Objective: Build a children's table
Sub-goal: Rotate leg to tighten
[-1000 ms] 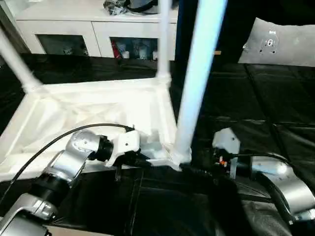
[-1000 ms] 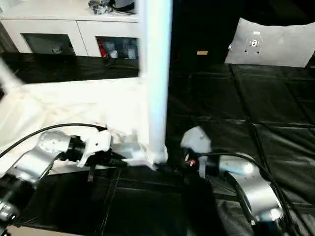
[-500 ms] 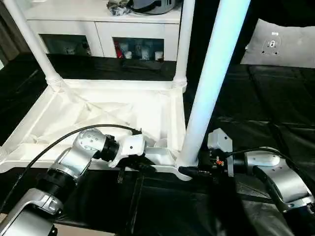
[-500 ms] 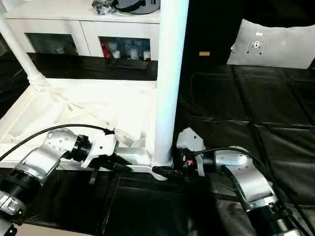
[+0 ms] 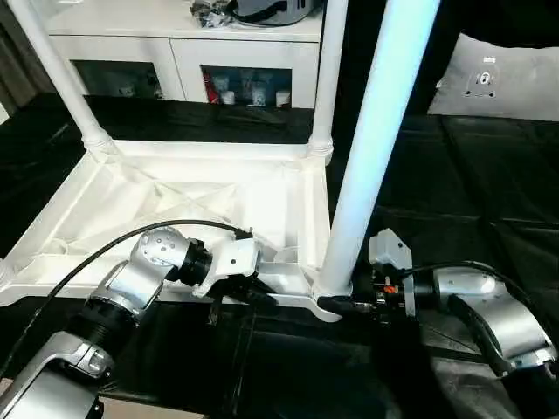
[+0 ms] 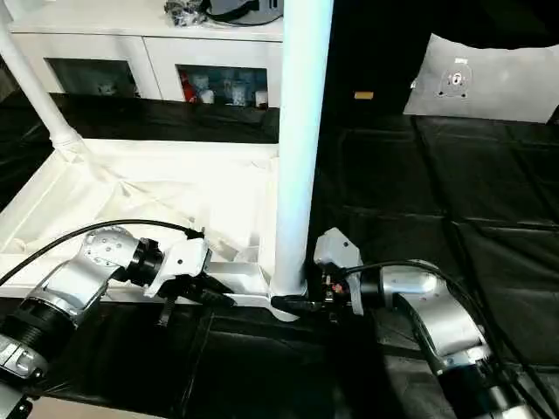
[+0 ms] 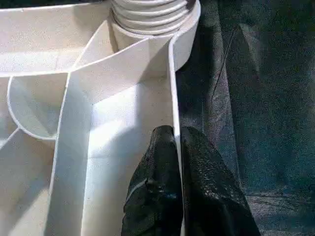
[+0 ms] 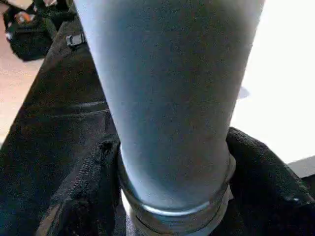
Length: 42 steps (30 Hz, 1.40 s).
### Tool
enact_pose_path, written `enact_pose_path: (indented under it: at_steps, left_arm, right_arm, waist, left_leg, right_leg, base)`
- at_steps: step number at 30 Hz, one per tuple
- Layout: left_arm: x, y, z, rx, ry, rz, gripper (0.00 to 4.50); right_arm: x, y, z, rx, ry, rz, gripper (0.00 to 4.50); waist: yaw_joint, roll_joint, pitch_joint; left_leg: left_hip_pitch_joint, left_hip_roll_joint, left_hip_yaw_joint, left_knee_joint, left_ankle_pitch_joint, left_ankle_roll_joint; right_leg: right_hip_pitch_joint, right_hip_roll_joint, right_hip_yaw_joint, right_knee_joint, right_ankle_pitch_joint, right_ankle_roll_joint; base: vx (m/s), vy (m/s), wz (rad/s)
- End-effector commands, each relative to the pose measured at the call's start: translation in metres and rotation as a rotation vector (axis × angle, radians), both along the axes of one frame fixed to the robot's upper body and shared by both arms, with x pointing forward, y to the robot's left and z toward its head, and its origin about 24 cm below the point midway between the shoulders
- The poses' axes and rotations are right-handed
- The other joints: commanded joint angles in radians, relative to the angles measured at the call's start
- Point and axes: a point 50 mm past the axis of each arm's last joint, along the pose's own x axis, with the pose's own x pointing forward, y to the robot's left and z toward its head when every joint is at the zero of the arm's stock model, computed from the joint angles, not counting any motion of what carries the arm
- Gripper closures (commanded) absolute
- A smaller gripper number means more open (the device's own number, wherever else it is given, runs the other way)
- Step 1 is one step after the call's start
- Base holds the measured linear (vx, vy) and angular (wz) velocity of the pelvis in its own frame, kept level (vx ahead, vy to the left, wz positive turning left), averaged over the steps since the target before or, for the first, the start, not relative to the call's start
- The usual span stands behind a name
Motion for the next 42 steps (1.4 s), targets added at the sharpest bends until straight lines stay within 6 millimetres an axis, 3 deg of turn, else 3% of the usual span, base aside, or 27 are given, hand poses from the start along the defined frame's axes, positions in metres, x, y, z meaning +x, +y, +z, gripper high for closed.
enact_pose_path:
  at_steps: [1,4,6,7,8,9,11,13,14,15,17,19,21,24,26,28,33,34,36,37,38,40,42]
  left_arm:
    - [-0.001,-0.011,0.002,-0.031,-0.007,0.009,4.50]
    - [0.002,-0.015,0.003,-0.048,-0.017,0.084,4.50]
    - [0.004,-0.020,0.002,-0.057,-0.031,0.157,4.50]
    - [0.005,-0.034,0.003,-0.119,-0.036,0.276,4.50]
    - [0.006,-0.039,0.004,-0.138,-0.032,0.303,4.50]
    - [0.006,-0.041,0.004,-0.143,-0.031,0.311,4.50]
    - [0.006,-0.049,0.005,-0.159,-0.034,0.349,4.50]
    - [0.007,-0.068,0.007,-0.194,-0.043,0.449,4.50]
    - [0.008,-0.075,0.009,-0.205,-0.045,0.482,4.50]
    - [0.008,-0.075,0.009,-0.206,-0.045,0.483,4.50]
    - [0.009,-0.091,0.013,-0.231,-0.058,0.558,4.50]
    - [0.008,-0.099,0.015,-0.242,-0.061,0.589,4.50]
    - [0.003,-0.112,0.019,-0.251,-0.067,0.585,4.50]
    - [-0.003,-0.116,0.018,-0.239,-0.066,0.553,4.50]
    - [-0.005,-0.109,0.014,-0.213,-0.076,0.538,4.50]
    - [-0.005,-0.105,0.012,-0.202,-0.077,0.537,4.50]
    - [-0.003,-0.080,0.007,-0.164,-0.079,0.542,4.50]
    - [-0.002,-0.071,0.006,-0.152,-0.083,0.511,4.50]
    - [-0.002,-0.063,0.005,-0.137,-0.080,0.493,4.50]
    - [-0.002,-0.061,0.005,-0.134,-0.082,0.482,4.50]
    - [-0.002,-0.056,0.004,-0.124,-0.089,0.450,4.50]
    - [-0.001,-0.047,0.003,-0.107,-0.083,0.430,4.50]
    - [0.000,-0.038,0.002,-0.085,-0.079,0.392,4.50]
  right_arm:
    - [-0.012,0.013,-0.007,0.047,0.061,0.013,1.75]
    - [-0.015,0.018,-0.013,0.054,0.064,-0.052,1.75]
    - [-0.016,0.023,-0.019,0.053,0.058,-0.140,1.75]
    - [-0.015,0.033,-0.029,0.069,0.066,-0.313,1.76]
    - [-0.013,0.036,-0.030,0.081,0.071,-0.363,1.76]
    - [-0.013,0.037,-0.030,0.085,0.072,-0.377,1.76]
    - [-0.011,0.043,-0.032,0.107,0.084,-0.452,1.76]
    - [-0.003,0.054,-0.034,0.135,0.092,-0.606,1.76]
    - [-0.001,0.057,-0.034,0.145,0.097,-0.646,1.76]
    - [-0.001,0.057,-0.034,0.145,0.098,-0.646,1.76]
    - [0.006,0.065,-0.035,0.148,0.095,-0.749,1.76]
    - [0.008,0.069,-0.035,0.145,0.095,-0.793,1.76]
    - [0.012,0.075,-0.034,0.121,0.077,-0.823,1.76]
    - [0.014,0.074,-0.035,0.113,0.066,-0.857,1.76]
    - [0.017,0.070,-0.033,0.120,0.049,-0.876,1.76]
    - [0.017,0.068,-0.032,0.122,0.039,-0.877,1.20]
    - [0.016,0.056,-0.027,0.150,-0.007,-0.866,0.96]
    - [0.015,0.047,-0.023,0.168,-0.038,-0.859,0.77]
    - [0.015,0.040,-0.019,0.174,-0.074,-0.847,0.77]
    - [0.014,0.039,-0.018,0.178,-0.081,-0.836,0.65]
    - [0.012,0.034,-0.015,0.190,-0.098,-0.801,0.47]
    - [0.007,0.028,-0.012,0.196,-0.114,-0.748,0.39]
    - [0.002,0.021,-0.010,0.181,-0.133,-0.672,0.16]
  waist:
    - [-0.008,-0.001,-0.056]
    - [-0.009,0.001,-0.053]
    - [-0.011,0.004,-0.045]
    - [-0.018,0.004,-0.037]
    - [-0.021,0.003,-0.033]
    - [-0.030,0.001,-0.028]
    - [-0.041,0.002,-0.026]
    - [-0.058,0.009,-0.025]
    - [-0.063,0.006,-0.024]
    - [-0.067,0.004,-0.025]
    - [-0.072,0.010,-0.024]
    - [-0.077,0.009,-0.026]
    - [-0.082,0.012,-0.031]
    - [-0.085,0.016,-0.041]
    - [-0.087,0.019,-0.043]
    - [-0.084,0.021,-0.048]
    - [-0.085,0.023,-0.058]
    - [-0.085,0.025,-0.066]
    - [-0.085,0.025,-0.068]
    - [-0.084,0.026,-0.068]
    - [-0.081,0.019,-0.071]
    - [-0.077,0.026,-0.068]
    - [-0.076,0.026,-0.066]
  left_leg:
    - [0.011,0.070,-0.023,-0.072,-0.154,0.051]
    - [0.010,0.071,-0.024,-0.076,-0.177,0.042]
    - [0.014,0.069,-0.026,-0.082,-0.223,0.026]
    - [0.016,0.069,-0.027,-0.090,-0.279,-0.002]
    - [0.019,0.069,-0.028,-0.092,-0.304,-0.011]
    - [0.024,0.063,-0.034,-0.096,-0.358,-0.028]
    - [0.032,0.060,-0.040,-0.100,-0.393,-0.033]
    - [0.028,0.063,-0.043,-0.108,-0.397,-0.038]
    - [0.030,0.062,-0.043,-0.107,-0.403,-0.038]
    - [0.030,0.059,-0.042,-0.105,-0.399,-0.033]
    - [0.026,0.057,-0.042,-0.105,-0.377,-0.022]
    - [0.022,0.055,-0.042,-0.105,-0.357,-0.015]
    - [0.015,0.057,-0.040,-0.106,-0.305,-0.005]
    - [0.008,0.056,-0.035,-0.099,-0.235,0.028]
    - [0.005,0.055,-0.033,-0.096,-0.213,0.041]
    - [0.004,0.055,-0.031,-0.091,-0.171,0.055]
    - [-0.001,0.055,-0.030,-0.084,-0.104,0.075]
    - [-0.003,0.055,-0.029,-0.078,-0.059,0.093]
    - [-0.004,0.053,-0.028,-0.072,-0.038,0.108]
    - [-0.003,0.053,-0.027,-0.071,-0.036,0.113]
    - [-0.002,0.054,-0.026,-0.069,-0.033,0.122]
    - [-0.001,0.057,-0.026,-0.070,-0.058,0.127]
    - [-0.001,0.060,-0.027,-0.071,-0.077,0.121]
  right_leg:
    - [0.041,-0.091,0.050,-0.073,-0.081,-0.252]
    - [0.038,-0.093,0.052,-0.074,-0.108,-0.248]
    - [0.035,-0.093,0.052,-0.085,-0.191,-0.235]
    - [0.032,-0.094,0.054,-0.094,-0.294,-0.212]
    - [0.027,-0.094,0.055,-0.100,-0.341,-0.202]
    - [0.026,-0.097,0.052,-0.108,-0.459,-0.170]
    - [0.023,-0.099,0.051,-0.123,-0.553,-0.123]
    - [0.022,-0.097,0.053,-0.125,-0.522,-0.121]
    - [0.020,-0.096,0.053,-0.127,-0.521,-0.119]
    - [0.020,-0.096,0.054,-0.128,-0.519,-0.118]
    - [0.020,-0.095,0.057,-0.128,-0.502,-0.117]
    - [0.024,-0.095,0.056,-0.128,-0.485,-0.117]
    - [0.030,-0.091,0.056,-0.122,-0.387,-0.133]
    - [0.037,-0.088,0.057,-0.111,-0.253,-0.164]
    - [0.040,-0.090,0.055,-0.112,-0.236,-0.170]
    - [0.042,-0.092,0.055,-0.110,-0.202,-0.176]
    - [0.050,-0.089,0.050,-0.097,-0.098,-0.194]
    - [0.051,-0.087,0.049,-0.088,-0.022,-0.203]
    - [0.051,-0.086,0.048,-0.080,0.049,-0.218]
    - [0.050,-0.086,0.048,-0.079,0.062,-0.222]
    - [0.051,-0.086,0.047,-0.078,0.075,-0.230]
    - [0.050,-0.086,0.045,-0.078,0.043,-0.229]
    - [0.050,-0.086,0.044,-0.080,0.015,-0.226]
  base:
    - [0.000,0.000,0.00]
    - [0.000,0.000,0.00]
    - [0.000,0.000,0.00]
    - [0.000,0.000,0.00]
    - [0.000,0.000,0.00]
    - [0.000,0.000,0.00]
    - [0.000,0.000,0.00]
    - [0.000,0.000,0.00]
    - [0.000,0.000,0.00]
    - [0.000,0.000,0.00]
    - [0.000,0.000,0.00]
    - [0.000,0.000,0.00]
    - [0.000,0.000,0.00]
    - [0.000,0.000,0.00]
    - [0.000,0.000,0.00]
    - [0.000,0.000,0.00]
    - [0.000,0.000,0.00]
    - [0.000,0.000,0.00]
    - [0.000,0.000,0.00]
    - [0.000,0.000,0.00]
    - [0.000,0.000,0.00]
    - [0.000,0.000,0.00]
    - [0.000,0.000,0.00]
